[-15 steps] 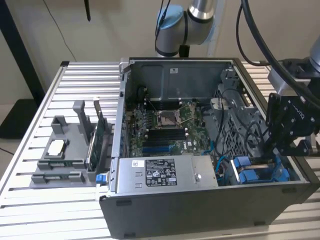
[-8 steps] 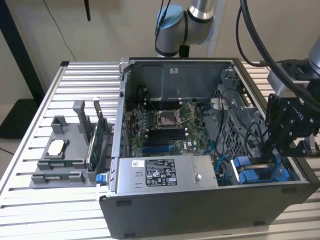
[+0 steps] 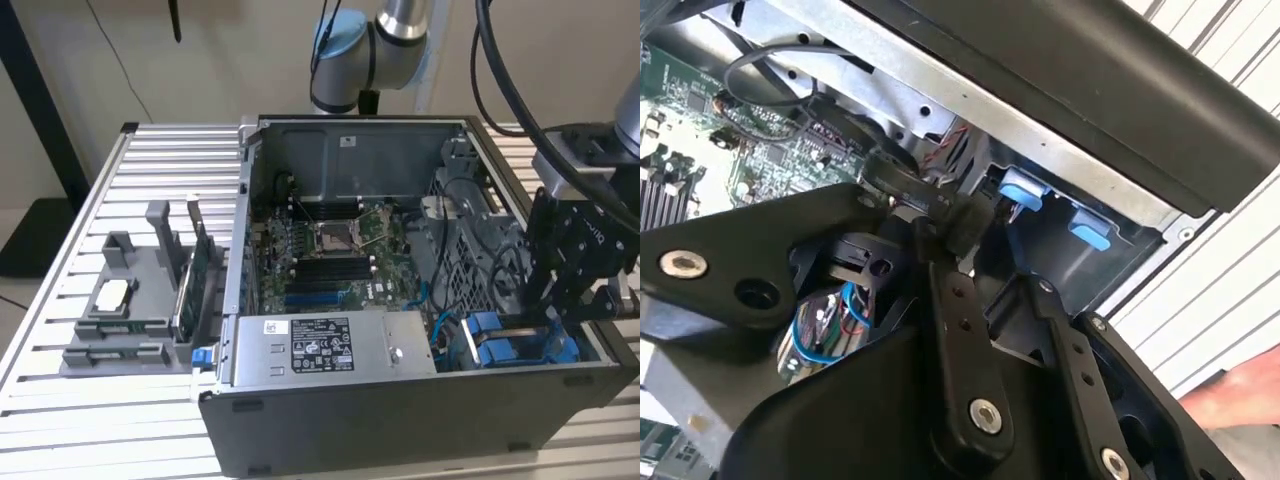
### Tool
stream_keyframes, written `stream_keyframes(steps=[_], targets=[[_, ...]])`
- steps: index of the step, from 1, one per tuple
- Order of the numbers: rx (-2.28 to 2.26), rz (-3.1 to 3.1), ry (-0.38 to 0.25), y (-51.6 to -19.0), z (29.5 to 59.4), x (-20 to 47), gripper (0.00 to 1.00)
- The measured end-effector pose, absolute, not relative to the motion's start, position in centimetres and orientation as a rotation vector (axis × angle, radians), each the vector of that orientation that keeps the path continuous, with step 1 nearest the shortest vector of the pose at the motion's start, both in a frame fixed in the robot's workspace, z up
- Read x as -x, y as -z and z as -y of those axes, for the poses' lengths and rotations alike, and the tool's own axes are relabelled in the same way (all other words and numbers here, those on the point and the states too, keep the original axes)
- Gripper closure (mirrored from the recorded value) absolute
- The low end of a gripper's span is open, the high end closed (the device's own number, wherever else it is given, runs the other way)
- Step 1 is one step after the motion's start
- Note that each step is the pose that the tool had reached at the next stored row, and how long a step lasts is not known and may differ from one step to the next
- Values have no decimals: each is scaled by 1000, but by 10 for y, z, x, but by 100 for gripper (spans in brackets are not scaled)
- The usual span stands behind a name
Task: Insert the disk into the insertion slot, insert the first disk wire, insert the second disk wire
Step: 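Insert the first disk wire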
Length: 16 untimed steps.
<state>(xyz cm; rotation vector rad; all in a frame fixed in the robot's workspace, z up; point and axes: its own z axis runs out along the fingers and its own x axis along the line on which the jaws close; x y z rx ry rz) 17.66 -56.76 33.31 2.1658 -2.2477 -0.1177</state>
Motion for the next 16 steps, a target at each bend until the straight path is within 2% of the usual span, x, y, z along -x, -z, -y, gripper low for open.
stream_keyframes(steps=[1, 16], targets=[[-2166, 2248, 118, -334, 568, -177, 67], [-2166, 2247, 118, -355, 568, -177, 67]])
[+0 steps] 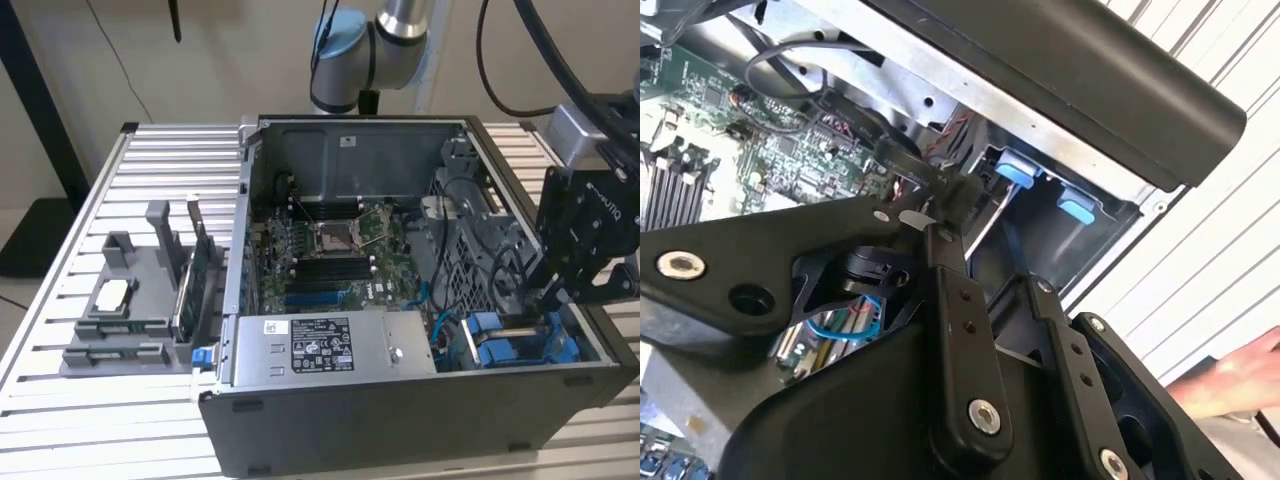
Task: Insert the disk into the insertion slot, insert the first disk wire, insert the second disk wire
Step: 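Insert the first disk wire, then insert the second disk wire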
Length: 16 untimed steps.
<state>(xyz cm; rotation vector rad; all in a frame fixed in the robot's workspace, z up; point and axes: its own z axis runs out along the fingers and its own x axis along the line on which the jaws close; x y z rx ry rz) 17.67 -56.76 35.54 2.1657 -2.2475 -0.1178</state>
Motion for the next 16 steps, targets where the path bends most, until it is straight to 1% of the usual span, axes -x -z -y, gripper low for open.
stream_keyframes(steps=[16], targets=[[-2166, 2247, 117, -361, 568, -177, 67]])
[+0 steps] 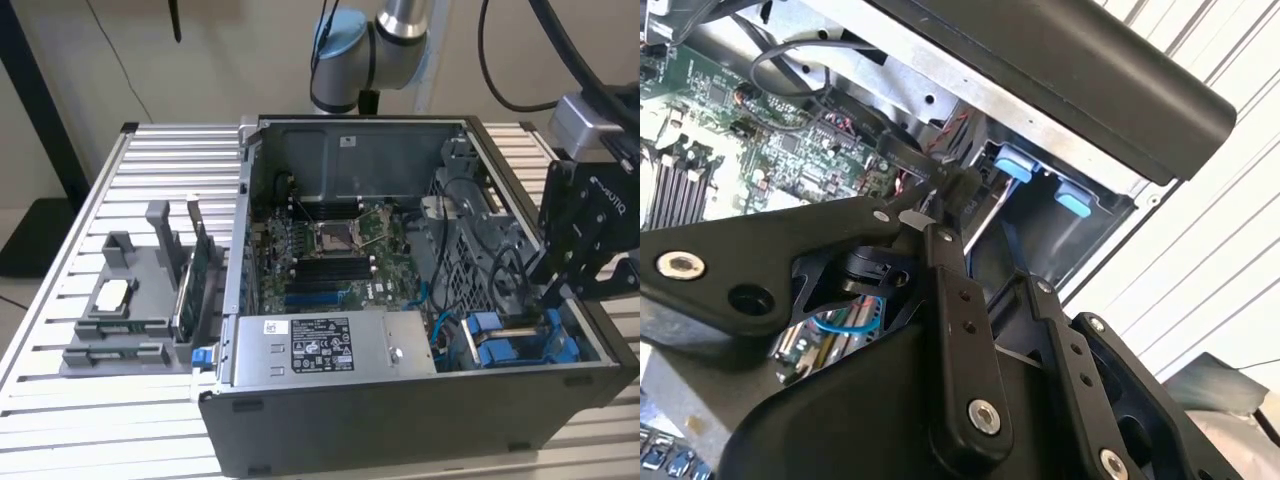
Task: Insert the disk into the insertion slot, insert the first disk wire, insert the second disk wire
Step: 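Insert the second disk wire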
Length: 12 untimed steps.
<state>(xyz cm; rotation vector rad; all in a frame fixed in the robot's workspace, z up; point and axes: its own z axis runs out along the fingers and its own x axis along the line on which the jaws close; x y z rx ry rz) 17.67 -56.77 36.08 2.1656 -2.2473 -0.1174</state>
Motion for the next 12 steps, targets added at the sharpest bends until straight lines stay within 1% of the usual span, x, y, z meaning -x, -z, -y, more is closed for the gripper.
stream_keyframes(steps=[12], targets=[[-2166, 2247, 118, -366, 568, -177, 67]])
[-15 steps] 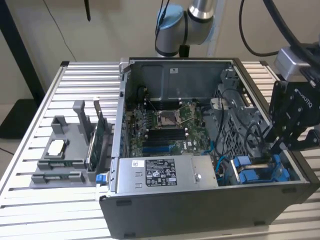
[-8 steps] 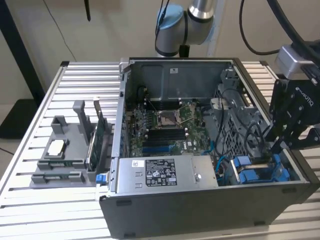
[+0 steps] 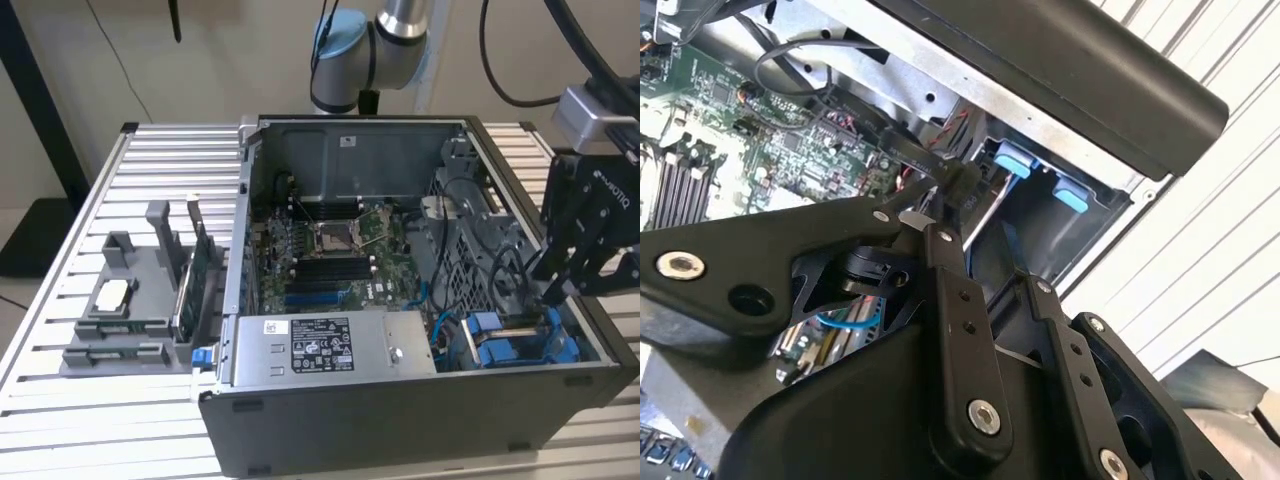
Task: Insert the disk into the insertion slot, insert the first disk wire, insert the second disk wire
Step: 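Insert the second disk wire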
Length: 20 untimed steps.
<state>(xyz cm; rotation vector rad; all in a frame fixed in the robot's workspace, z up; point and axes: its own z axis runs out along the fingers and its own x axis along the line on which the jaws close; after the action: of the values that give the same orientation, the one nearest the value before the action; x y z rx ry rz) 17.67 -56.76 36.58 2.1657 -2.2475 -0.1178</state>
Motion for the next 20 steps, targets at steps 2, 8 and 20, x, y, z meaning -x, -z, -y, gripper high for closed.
stream_keyframes(steps=[2, 8, 20], targets=[[-2166, 2247, 118, -367, 568, -177, 67], [-2166, 2247, 118, -370, 568, -177, 67], [-2166, 2247, 118, -374, 568, -177, 67]])
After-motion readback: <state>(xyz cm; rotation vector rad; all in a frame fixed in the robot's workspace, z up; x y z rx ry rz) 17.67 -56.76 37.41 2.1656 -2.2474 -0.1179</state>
